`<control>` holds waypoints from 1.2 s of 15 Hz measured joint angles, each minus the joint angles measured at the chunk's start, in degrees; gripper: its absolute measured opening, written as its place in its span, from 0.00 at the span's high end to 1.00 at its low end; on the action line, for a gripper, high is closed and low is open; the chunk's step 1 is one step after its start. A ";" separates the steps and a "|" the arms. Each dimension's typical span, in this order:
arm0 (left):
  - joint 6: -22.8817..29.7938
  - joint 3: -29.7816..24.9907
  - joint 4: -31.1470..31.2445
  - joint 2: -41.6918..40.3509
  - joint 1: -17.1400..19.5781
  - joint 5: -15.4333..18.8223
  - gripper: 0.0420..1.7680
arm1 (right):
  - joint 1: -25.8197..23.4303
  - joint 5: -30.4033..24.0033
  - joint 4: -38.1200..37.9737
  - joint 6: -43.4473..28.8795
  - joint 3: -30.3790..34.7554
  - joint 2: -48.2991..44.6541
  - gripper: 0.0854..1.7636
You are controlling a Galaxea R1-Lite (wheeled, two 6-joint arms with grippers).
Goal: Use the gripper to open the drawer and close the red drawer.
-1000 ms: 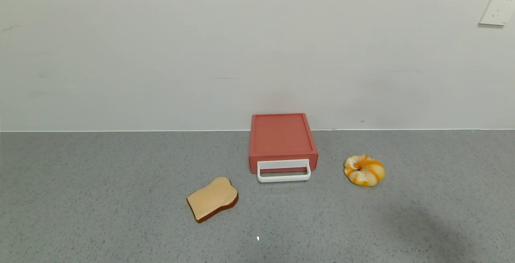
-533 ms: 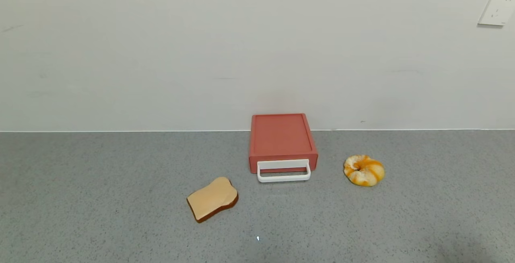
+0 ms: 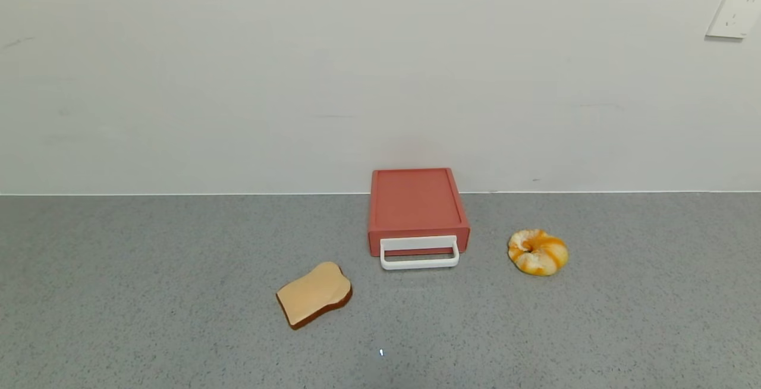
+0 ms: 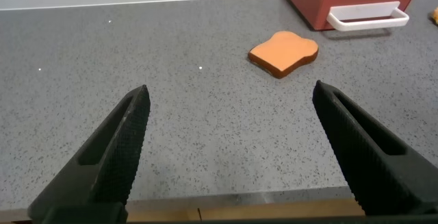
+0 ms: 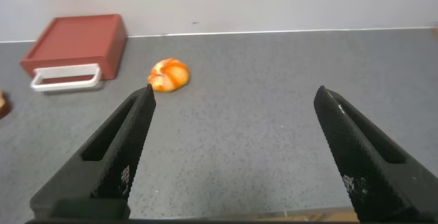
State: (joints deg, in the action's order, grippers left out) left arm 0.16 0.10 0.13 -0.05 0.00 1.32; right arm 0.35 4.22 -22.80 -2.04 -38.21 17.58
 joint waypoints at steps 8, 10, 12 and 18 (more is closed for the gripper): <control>-0.06 0.00 -0.04 0.00 0.00 0.00 0.03 | -0.24 -1.50 15.14 2.39 20.19 -11.58 0.03; -0.09 0.00 -0.04 0.00 0.00 0.06 0.03 | -0.28 -3.86 16.93 2.83 24.49 -13.89 0.03; -0.02 0.00 -0.04 0.00 0.00 0.06 0.03 | -0.28 -5.32 18.53 2.88 28.92 -15.87 0.03; -0.09 0.00 -0.04 0.00 0.00 0.09 0.03 | -0.35 -5.21 22.25 4.01 37.88 -17.55 0.03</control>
State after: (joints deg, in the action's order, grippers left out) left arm 0.07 0.10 0.10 -0.05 0.00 1.40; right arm 0.00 -0.99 -0.55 1.97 -0.33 0.02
